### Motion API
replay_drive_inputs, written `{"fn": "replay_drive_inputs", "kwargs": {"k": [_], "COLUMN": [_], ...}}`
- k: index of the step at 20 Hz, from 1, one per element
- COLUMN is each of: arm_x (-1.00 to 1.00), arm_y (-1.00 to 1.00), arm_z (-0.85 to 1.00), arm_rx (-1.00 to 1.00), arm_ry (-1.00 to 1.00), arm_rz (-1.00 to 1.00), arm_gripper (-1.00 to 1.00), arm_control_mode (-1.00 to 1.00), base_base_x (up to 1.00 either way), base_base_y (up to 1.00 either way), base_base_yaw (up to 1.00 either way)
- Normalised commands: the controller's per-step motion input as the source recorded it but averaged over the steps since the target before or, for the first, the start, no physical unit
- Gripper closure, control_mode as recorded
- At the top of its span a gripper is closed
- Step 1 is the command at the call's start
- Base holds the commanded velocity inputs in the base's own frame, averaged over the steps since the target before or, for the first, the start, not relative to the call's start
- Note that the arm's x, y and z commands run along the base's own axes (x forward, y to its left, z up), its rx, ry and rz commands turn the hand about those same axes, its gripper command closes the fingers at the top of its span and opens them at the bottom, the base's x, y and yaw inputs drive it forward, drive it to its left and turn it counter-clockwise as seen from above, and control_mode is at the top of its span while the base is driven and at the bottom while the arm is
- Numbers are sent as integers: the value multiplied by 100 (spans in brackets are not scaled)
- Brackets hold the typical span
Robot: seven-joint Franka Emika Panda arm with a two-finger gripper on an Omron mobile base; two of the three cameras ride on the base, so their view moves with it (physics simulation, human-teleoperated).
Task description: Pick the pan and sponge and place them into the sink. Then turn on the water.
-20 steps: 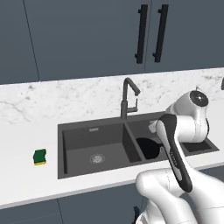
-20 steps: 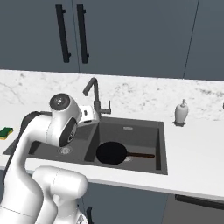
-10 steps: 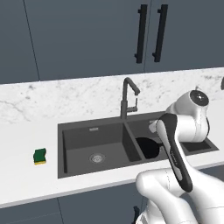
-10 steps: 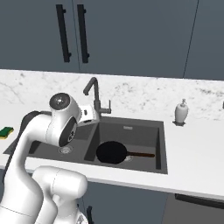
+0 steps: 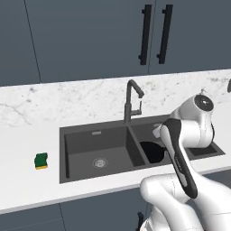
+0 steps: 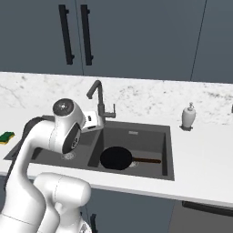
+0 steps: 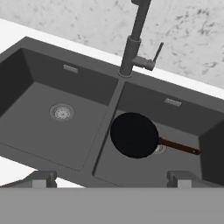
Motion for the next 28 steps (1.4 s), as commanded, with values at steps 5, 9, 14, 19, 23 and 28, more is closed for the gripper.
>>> {"fn": "replay_drive_inputs", "kwargs": {"k": [5, 9, 14, 19, 23, 28], "arm_x": [-12, -28, -26, -14, 0, 0], "arm_y": [31, 57, 80, 81, 78, 63], "arm_z": [-11, -9, -3, 0, -5, -26], "arm_rx": [0, 0, 0, 5, 13, 16], "arm_ry": [4, 6, 10, 10, 8, 0], "arm_rz": [1, 3, 4, 4, 1, 0], "arm_gripper": [-100, -100, -100, -100, -100, -100], "arm_control_mode": [-100, -100, -100, -100, -100, -100], "base_base_x": [0, 0, 0, 0, 0, 0], "base_base_y": [0, 0, 0, 0, 0, 0], "base_base_yaw": [0, 0, 0, 0, 0, 0]}}
